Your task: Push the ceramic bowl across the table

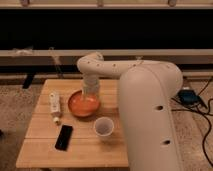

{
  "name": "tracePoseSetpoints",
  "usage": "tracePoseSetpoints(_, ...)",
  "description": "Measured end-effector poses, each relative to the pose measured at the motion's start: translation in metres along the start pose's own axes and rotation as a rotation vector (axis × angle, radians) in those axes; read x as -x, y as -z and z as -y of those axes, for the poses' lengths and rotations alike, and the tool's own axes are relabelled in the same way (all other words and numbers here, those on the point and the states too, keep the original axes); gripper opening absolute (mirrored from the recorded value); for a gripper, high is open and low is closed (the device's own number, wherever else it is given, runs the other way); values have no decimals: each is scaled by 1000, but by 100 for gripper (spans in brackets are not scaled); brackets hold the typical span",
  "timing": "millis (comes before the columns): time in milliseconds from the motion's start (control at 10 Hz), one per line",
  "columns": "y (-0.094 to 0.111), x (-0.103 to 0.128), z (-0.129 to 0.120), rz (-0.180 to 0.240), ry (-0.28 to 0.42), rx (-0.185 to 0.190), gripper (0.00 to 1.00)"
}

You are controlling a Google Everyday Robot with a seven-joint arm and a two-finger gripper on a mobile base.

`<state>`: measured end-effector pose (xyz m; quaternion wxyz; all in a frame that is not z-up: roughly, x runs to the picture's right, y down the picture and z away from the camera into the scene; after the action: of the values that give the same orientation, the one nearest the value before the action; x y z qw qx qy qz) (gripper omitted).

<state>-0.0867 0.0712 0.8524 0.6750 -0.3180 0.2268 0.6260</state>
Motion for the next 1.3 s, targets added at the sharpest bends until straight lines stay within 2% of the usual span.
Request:
tracePoseSetpoints(200,-21,4,0,-38,4,17,65)
tracePoseSetpoints(500,-35,11,4,-72,5,29,65)
tracePoseSetpoints(800,-45,15,12,-105,1,-6,65)
tracePoseSetpoints(1000,-45,17,21,-112,-14,-31,65)
tracePoseSetpoints(1300,-33,15,53,-103,-75,-68,65)
